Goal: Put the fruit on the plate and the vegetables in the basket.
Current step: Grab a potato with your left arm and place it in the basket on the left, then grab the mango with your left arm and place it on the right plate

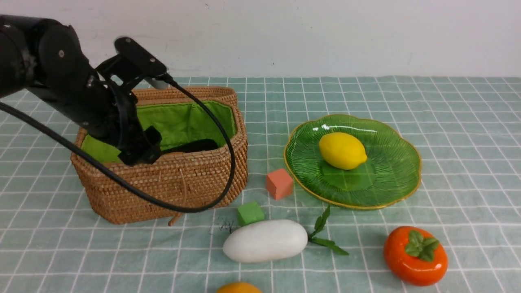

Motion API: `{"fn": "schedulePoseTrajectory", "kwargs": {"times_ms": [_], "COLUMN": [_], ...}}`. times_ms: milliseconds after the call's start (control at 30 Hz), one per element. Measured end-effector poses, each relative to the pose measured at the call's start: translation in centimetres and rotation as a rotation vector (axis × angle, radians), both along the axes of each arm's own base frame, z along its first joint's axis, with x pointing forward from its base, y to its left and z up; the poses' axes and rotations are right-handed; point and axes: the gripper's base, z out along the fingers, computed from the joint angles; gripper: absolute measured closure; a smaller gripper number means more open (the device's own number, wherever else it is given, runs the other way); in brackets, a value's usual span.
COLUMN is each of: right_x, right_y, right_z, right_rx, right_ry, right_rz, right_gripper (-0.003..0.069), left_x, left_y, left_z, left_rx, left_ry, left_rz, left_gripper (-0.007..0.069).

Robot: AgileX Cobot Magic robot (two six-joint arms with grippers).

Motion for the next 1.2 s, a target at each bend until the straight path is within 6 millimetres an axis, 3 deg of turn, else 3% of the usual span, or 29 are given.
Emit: {"fn": "schedulePoseTrajectory", "kwargs": {"times_ms": [200, 267, 400, 467, 500, 533, 567, 733, 900, 1000, 1067, 1200], "right_x": [0.0, 0.0, 0.0, 0.0, 0.0, 0.0, 0.0, 0.0, 0.0, 0.0, 0.0, 0.0], "right_y": [0.0, 0.0, 0.0, 0.0, 0.0, 0.0, 0.0, 0.0, 0.0, 0.0, 0.0, 0.0], "right_z": [0.0, 0.0, 0.0, 0.0, 0.0, 0.0, 0.0, 0.0, 0.0, 0.0, 0.0, 0.0], "right_rx": [0.0, 0.0, 0.0, 0.0, 0.0, 0.0, 0.0, 0.0, 0.0, 0.0, 0.0, 0.0], "right_ry": [0.0, 0.0, 0.0, 0.0, 0.0, 0.0, 0.0, 0.0, 0.0, 0.0, 0.0, 0.0], "right_rz": [0.0, 0.0, 0.0, 0.0, 0.0, 0.0, 0.0, 0.0, 0.0, 0.0, 0.0, 0.0], "right_gripper": [0.0417, 0.0417, 0.0417, 0.0417, 0.0417, 0.0417, 0.0417, 0.0417, 0.0417, 0.0417, 0.0417, 0.0417], "left_x": [-4.0, -6.9, -10.3, -11.5, -11.5, -12.1, -12.3, -12.6, -12.2, -12.1, -12.5, -12.9], "left_y": [0.1, -1.0, -4.5, -6.9, -6.9, -8.5, -8.9, -13.1, -15.8, -17.3, -17.9, -17.6], "left_z": [4.7, 6.6, 7.0, 6.2, 6.1, 5.1, 5.0, 0.6, -1.9, -3.2, -3.8, -4.4], "left_rx": [-0.134, -0.238, -0.279, -0.282, -0.28, -0.258, -0.25, 0.097, 0.228, 0.248, 0.257, 0.235], "left_ry": [-0.032, 0.018, 0.153, 0.244, 0.249, 0.296, 0.302, 0.281, 0.225, 0.213, 0.224, 0.292], "left_rz": [0.036, -0.013, -0.192, -0.252, -0.252, -0.289, -0.303, -0.61, -0.78, -0.83, -0.856, -0.824], "left_gripper": [0.0099, 0.0147, 0.0192, 0.02, 0.0201, 0.0202, 0.0202, 0.0202, 0.0195, 0.0154, 0.0076, -0.0023]}}
